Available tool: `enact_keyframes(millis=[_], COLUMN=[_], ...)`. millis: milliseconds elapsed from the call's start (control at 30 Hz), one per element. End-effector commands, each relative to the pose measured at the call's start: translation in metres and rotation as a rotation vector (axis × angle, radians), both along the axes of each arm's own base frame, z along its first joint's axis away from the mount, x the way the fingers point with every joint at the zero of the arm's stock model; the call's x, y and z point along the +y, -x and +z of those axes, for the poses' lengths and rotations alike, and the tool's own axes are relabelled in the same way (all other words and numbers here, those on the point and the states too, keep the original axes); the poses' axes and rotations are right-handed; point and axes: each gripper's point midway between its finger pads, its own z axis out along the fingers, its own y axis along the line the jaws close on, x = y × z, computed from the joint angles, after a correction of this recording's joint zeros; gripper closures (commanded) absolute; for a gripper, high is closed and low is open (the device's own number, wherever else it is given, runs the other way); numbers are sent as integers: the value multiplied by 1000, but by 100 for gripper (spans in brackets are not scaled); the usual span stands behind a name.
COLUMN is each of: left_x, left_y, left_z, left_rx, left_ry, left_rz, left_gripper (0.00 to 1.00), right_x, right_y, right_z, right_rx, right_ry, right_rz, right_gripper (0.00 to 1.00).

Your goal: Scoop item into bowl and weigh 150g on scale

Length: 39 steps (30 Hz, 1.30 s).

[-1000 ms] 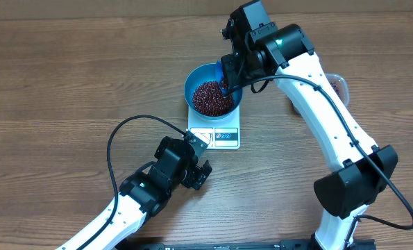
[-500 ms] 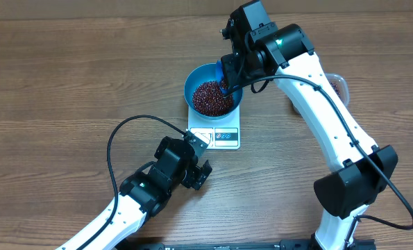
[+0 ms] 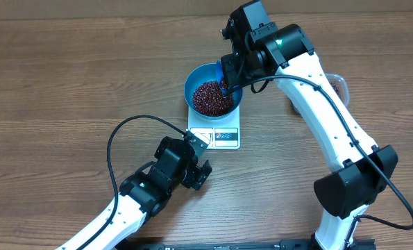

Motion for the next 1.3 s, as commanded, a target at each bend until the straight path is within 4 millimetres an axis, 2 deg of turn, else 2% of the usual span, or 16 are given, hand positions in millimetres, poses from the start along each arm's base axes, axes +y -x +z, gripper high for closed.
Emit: enact_keyframes(millis=[0,400,667,767,833,933,1033,1100,1200,1267], left_x=[-1,-1,-1,-1,-1,-1,-1,-1,-1,-1], left_y=[-7,-7,-7,-7,-7,-7,-7,-7,-7,-7], left_z=[9,9,9,9,9,9,9,9,9,9], left_rx=[-22,-22,-22,-22,-22,-22,-22,-22,-22,-22], left_ry=[11,11,11,11,11,11,11,11,11,11], left_rz=[16,16,16,16,16,16,16,16,16,16], left_gripper=[0,1,0,1,0,0,0,0,0,0], right_x=[0,-11,-8,-14,-10,-14,-8,-15,-10,-16], right_y=[-1,-3,-2,-7,-3,-6,-2,-6,-3,-6], right_z=[27,24,25,25,25,24,24,24,24,24], right_rx=[-60,-81,-80,-102,-82,-98,-83,-102,-91,-113], right_ry=[-34,35,30,66,35,69,42,79,58,107], right_rz=[0,-12,-8,-31,-28,-39,-21,-44,-31,-50], right_gripper=[96,96,96,96,96,96,96,96,96,96])
